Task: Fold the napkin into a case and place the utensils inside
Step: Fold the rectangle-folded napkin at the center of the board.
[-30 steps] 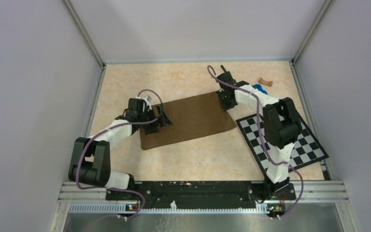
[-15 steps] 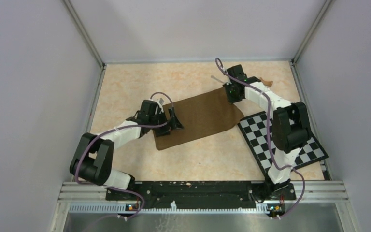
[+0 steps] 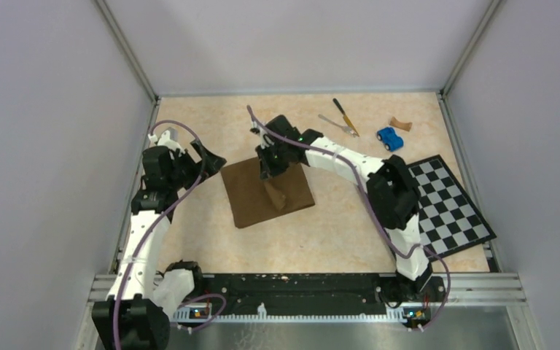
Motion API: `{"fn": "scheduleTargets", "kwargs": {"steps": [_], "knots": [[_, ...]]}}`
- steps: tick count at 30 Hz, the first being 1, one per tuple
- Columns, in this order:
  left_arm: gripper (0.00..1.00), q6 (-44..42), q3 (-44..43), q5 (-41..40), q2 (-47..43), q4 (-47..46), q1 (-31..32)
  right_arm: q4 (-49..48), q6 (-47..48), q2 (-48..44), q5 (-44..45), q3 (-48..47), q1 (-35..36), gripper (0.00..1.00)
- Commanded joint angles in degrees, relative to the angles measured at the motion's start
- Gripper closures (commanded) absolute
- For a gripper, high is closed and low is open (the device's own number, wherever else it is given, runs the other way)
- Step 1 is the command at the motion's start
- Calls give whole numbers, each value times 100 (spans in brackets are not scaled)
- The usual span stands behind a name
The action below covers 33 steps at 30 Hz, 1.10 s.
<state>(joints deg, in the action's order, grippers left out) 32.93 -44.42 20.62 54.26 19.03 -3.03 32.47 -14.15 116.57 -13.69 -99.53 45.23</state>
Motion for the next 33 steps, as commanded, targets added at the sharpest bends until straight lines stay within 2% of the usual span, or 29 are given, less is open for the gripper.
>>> {"fn": "scheduleTargets", "kwargs": {"steps": [1, 9, 20, 22, 26, 33], "knots": [[1, -247, -137, -39, -264, 506, -57, -435, -1025, 592, -1043, -346, 141, 100], [1, -99, 245, 15, -267, 309, -73, -988, -1435, 1025, -2000, -400, 205, 100], [1, 129, 870, -17, 338, -198, -75, -916, -1799, 1142, -1751, -601, 347, 100], [4, 200, 979, 96, 523, -270, -76, -940, -1876, 1169, -1757, -604, 384, 100], [18, 393, 1309, 198, 855, -619, -75, -943, -1933, 1247, -1745, -654, 412, 100], [18, 355, 1410, 96, 979, -721, -75, -897, -1984, 1367, -1792, -807, 489, 100]]}}
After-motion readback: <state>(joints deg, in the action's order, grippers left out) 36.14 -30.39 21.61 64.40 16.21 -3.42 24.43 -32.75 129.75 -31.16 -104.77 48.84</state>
